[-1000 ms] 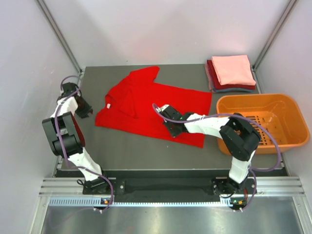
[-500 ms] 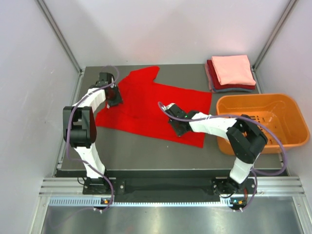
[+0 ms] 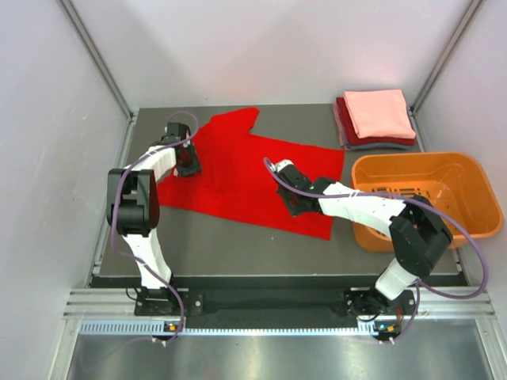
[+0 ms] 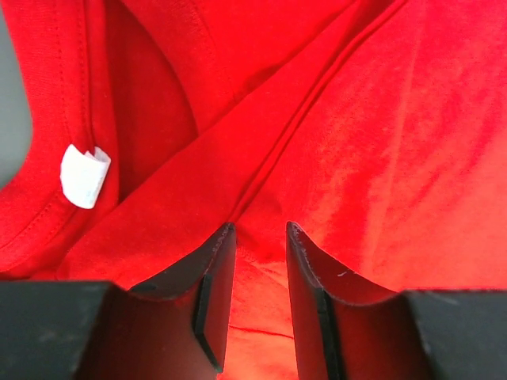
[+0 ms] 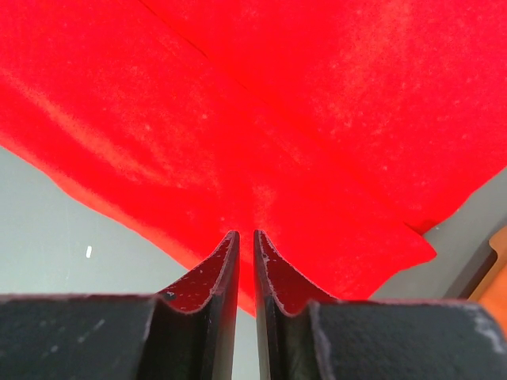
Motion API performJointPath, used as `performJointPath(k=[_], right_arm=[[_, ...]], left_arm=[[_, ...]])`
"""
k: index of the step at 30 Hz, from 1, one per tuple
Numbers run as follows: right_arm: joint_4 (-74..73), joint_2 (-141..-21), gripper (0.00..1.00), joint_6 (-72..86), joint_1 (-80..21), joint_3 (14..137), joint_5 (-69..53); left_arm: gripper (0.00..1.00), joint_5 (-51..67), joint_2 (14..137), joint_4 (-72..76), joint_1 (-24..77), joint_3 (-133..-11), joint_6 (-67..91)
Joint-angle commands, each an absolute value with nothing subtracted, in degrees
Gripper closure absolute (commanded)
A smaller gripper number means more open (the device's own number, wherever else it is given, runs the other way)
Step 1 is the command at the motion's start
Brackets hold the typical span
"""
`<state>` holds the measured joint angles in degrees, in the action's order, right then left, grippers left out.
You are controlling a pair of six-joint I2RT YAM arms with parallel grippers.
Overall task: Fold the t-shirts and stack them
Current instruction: Fold the tshirt
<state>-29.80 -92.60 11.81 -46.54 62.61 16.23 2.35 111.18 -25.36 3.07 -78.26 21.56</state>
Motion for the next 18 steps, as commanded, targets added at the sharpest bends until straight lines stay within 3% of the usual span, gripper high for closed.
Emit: performJointPath(k=[1,12,18], right_arm=[[-30.3,-89.0,0.86,12.7,-46.1,62.9,17.6],[-30.1,-88.6,0.87,12.7,-45.9,61.9,17.7],[-30.1,-88.2,0.87,12.7,-46.1,61.5,17.6]], left_arm=[[0.63,0.5,112.3,-24.2,3.3,-79.4,22.5],[0.62,-5.8,111.0,-25.8,4.6,-78.7,21.9],[0.71,-3.1,111.6,-24.7,5.3,-78.7,21.8]])
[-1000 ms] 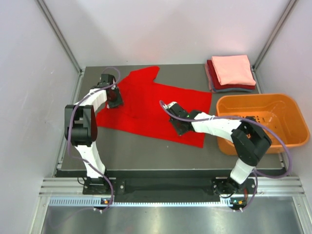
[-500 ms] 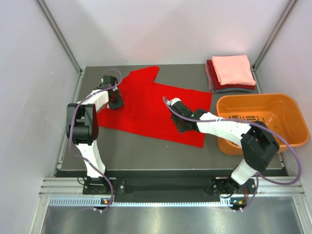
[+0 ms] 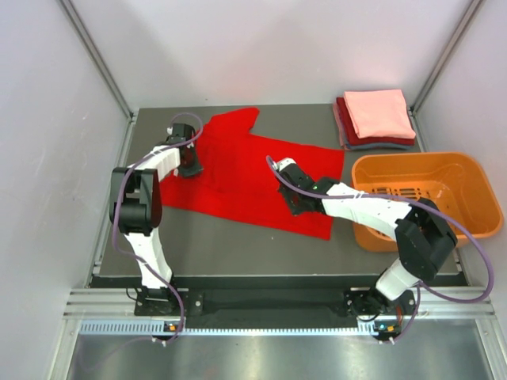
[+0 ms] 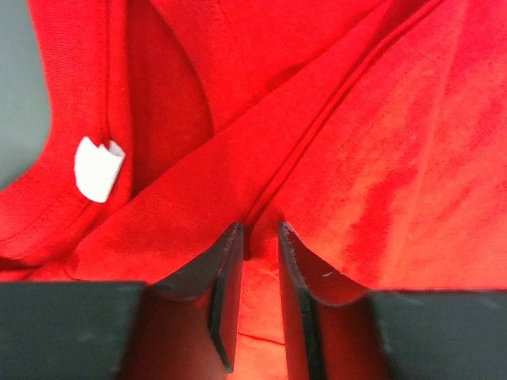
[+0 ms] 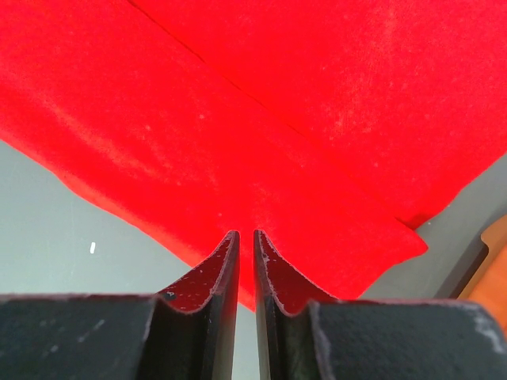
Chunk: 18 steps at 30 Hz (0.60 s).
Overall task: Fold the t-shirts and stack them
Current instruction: Fold the tshirt
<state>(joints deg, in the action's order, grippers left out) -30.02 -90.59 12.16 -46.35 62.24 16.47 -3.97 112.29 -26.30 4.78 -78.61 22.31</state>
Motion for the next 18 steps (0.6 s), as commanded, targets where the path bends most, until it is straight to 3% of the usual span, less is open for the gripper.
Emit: performJointPath(k=[1,2,6,18], right_arm=[[-30.1,-88.1,0.87,12.7,-46.1,61.4,17.6],[-30.0,-88.0,0.87,12.7,-46.1,61.3,17.7],[-29.7,-87.9,0.87,12.8,-46.1,60.9,17.7],[-29.4,-88.5,0.86,12.4,-46.1,60.8,17.8]], left_arm=[[0.74,-2.6,111.8,-24.5,5.3,-78.8,21.8],[0.84,-2.1,111.6,-24.7,5.4,-79.2,22.0],[1.00,-1.0,110.3,-24.2,6.2,-79.7,22.5],[1.00,12.2,107.6,-14.0,8.1,-78.2,25.7]])
